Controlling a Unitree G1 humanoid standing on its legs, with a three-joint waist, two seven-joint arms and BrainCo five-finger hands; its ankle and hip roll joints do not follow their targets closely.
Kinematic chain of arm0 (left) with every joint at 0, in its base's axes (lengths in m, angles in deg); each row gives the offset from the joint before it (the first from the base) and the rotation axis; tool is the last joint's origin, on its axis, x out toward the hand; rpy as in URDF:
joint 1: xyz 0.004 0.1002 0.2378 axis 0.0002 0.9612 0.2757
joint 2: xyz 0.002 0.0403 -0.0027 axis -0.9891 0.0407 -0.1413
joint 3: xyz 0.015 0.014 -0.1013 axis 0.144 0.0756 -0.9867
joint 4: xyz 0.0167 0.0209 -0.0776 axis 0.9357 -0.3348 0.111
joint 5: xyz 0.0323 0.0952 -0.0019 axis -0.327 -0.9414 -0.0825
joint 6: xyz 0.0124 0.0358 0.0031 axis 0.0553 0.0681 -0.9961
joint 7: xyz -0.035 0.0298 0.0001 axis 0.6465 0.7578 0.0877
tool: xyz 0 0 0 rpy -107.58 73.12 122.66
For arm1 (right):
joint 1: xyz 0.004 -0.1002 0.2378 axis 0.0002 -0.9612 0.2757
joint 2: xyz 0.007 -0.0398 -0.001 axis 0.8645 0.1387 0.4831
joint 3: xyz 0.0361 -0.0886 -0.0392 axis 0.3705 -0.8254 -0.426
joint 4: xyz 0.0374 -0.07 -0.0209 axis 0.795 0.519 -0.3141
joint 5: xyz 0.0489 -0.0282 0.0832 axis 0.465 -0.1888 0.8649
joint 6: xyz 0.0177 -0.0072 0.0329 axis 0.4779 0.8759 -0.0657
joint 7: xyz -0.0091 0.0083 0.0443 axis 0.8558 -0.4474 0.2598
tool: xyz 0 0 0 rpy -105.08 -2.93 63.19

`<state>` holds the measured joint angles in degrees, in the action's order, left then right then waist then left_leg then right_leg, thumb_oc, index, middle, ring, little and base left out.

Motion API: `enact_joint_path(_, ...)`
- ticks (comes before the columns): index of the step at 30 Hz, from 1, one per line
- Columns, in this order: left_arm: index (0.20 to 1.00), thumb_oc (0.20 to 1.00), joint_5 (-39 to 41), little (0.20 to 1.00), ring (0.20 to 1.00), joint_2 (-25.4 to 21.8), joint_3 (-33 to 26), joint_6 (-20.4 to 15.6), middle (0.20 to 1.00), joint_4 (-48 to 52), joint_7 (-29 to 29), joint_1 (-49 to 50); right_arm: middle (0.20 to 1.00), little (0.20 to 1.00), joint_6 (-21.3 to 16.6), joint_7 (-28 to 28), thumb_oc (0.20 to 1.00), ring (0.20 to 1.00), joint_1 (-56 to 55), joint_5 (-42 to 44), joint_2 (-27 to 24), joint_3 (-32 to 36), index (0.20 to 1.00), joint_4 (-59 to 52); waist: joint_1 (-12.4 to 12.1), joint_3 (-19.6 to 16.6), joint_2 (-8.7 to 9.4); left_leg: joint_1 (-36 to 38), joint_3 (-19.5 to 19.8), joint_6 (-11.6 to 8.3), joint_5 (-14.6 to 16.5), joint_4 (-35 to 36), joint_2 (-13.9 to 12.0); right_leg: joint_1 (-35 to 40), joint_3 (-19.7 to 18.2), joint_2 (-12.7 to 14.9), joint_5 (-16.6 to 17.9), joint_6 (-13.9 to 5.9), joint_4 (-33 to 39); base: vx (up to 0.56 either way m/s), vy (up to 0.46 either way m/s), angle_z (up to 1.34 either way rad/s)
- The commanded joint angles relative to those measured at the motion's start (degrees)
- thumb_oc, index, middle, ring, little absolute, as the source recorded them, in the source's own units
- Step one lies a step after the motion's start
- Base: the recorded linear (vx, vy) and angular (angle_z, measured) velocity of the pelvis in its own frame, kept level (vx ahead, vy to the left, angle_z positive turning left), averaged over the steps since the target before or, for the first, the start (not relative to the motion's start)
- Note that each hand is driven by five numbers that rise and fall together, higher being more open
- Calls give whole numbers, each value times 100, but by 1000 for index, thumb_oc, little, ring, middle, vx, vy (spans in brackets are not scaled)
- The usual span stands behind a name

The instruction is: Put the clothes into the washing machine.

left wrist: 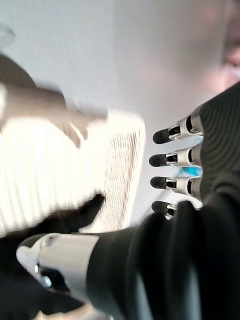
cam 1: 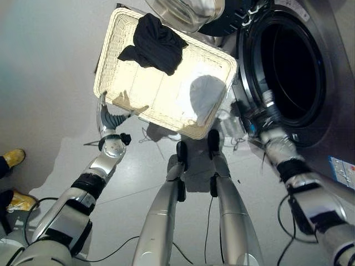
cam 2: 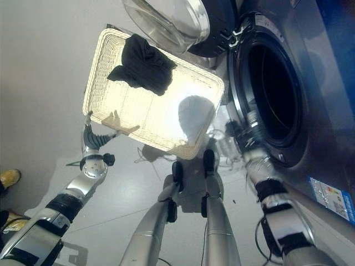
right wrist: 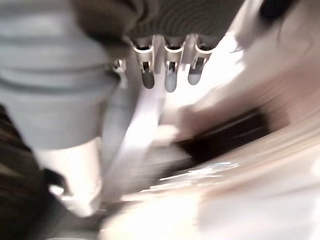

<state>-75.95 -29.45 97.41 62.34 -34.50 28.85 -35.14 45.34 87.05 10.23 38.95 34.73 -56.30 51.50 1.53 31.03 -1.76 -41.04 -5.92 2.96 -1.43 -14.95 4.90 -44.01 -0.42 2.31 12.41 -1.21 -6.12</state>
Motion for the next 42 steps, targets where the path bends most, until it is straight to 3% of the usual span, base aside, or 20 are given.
enact_joint_path(1, 1000, 1000, -508, 1000, 1000, -218, -260, 472, 1000, -158, -322, -229, 1000, 1000, -357, -151, 1000, 1000, 117, -1506, -516, -117, 1000, -262, 29, -124, -198, -85, 229, -491, -380, 286, -26, 34, 611, -179, -882, -97, -792, 12, 101, 1)
enact_joint_path(5, 1000, 1000, -613, 1000, 1000, -304, -182, 922, 1000, -329, -340, -653, 1000, 1000, -524, 258, 1000, 1000, -162, -2179, -492, -310, 1000, -667, 189, -124, -124, -153, 150, -481, -319, 174, -17, -34, 515, -204, -821, -107, -735, 5, 132, -6)
enact_joint_path(6, 1000, 1000, -882, 1000, 1000, -402, -34, 1295, 1000, -479, -384, -960, 1000, 1000, -556, 482, 1000, 1000, -375, -2480, -482, -459, 1000, -982, 318, -124, -68, -243, 68, -482, -230, 5, -13, -118, 454, -191, -798, -110, -733, 4, 187, -12)
enact_joint_path(8, 1000, 1000, -1003, 1000, 1000, -500, 131, 1687, 1000, -600, -363, -1253, 1000, 1000, -587, 631, 1000, 1000, -652, -2691, -504, -585, 1000, -1323, 448, -124, -3, -360, -4, -477, -110, -242, -19, -225, 390, -158, -796, -110, -786, 17, 169, -22)
enact_joint_path(12, 1000, 1000, -885, 1000, 1000, -550, 205, 1874, 1000, -698, -344, -1413, 1000, 1000, -583, 689, 1000, 1000, -792, -2808, -509, -636, 1000, -1464, 519, -124, 37, -430, -57, -471, -21, -401, -31, -291, 360, -129, -799, -111, -825, 16, 69, -14)
enact_joint_path(14, 1000, 1000, -481, 1000, 1000, -652, 381, 2393, 1000, -1338, -230, -2060, 1000, 1000, -608, 800, 1000, 1000, -1157, -3030, -455, -853, 1000, -1792, 780, -124, 224, -684, -228, -410, 230, -832, -90, -563, 279, -66, -769, -140, -923, 49, 203, -12)
enact_joint_path(17, 1000, 1000, -114, 1000, 1000, -690, 464, 2391, 1000, -1831, -86, -2435, 1000, 1000, -701, 655, 1000, 1000, -1235, -3004, -492, -999, 1000, -1910, 939, -124, 315, -800, -349, -391, 342, -1030, -120, -707, 185, -68, -718, -155, -927, 40, 134, -7)
enact_joint_path(19, 1000, 1000, -25, 1000, 1000, -683, 516, 2368, 1000, -2149, -32, -2609, 1000, 1000, -722, 515, 1000, 1000, -1439, -2897, -490, -1074, 1000, -2119, 1024, -124, 342, -748, -368, -413, 666, -1272, -175, -689, 100, -127, -873, -204, -1029, 93, 158, -11)
enact_joint_path(29, 1000, 1000, 513, 1000, 1000, -891, 793, 2169, 1000, -3128, 296, -3480, 1000, 1000, -942, 344, 1000, 1000, -1906, -2777, -466, -1104, 1000, -2465, 1426, -124, 509, -1419, -538, -353, 1128, -2016, -231, -1386, -317, -143, -704, -307, -1220, 32, 122, -2)
enact_joint_path(33, 1000, 1000, 1243, 1000, 1000, -910, 668, 1626, 1000, -3249, 323, -3577, 1000, 1000, -1052, 324, 1000, 1000, -1983, -2698, -451, -1118, 1000, -2443, 1503, -124, 543, -1720, -534, -333, 1270, -2256, -255, -1674, -418, -180, -671, -328, -1342, 39, 105, 0)
enact_joint_path(35, 906, 906, 1434, 906, 906, -870, 582, 1397, 906, -3325, 498, -3677, 1000, 1000, -1020, 250, 1000, 1000, -1990, -2682, -413, -1087, 1000, -2434, 1537, -124, 551, -1885, -509, -333, 1348, -2397, -252, -1818, -462, -205, -675, -336, -1428, 19, 49, -1)
enact_joint_path(36, 906, 906, 1434, 906, 906, -870, 582, 1397, 906, -3325, 498, -3677, 1000, 1000, -1020, 250, 1000, 1000, -1990, -2682, -413, -1087, 1000, -2434, 1537, -124, 551, -1885, -509, -333, 1348, -2397, -252, -1818, -462, -205, -675, -336, -1428, 5, 32, -2)
enact_joint_path(38, 200, 200, 1677, 200, 200, -826, 583, 1200, 200, -3356, 838, -3744, 1000, 1000, -955, 226, 1000, 1000, -1953, -2765, -383, -1097, 1000, -2459, 1562, -124, 549, -2023, -485, -332, 1398, -2497, -237, -1947, -516, -232, -668, -339, -1508, 11, 66, -3)
enact_joint_path(42, 200, 200, 1744, 200, 200, -741, 691, 1243, 200, -3441, 1156, -3842, 1000, 1000, -905, 184, 1000, 1000, -1846, -2714, -428, -1078, 1000, -2436, 1603, -124, 531, -2125, -481, -334, 1427, -2540, -222, -2067, -581, -273, -646, -351, -1556, 0, 80, -2)
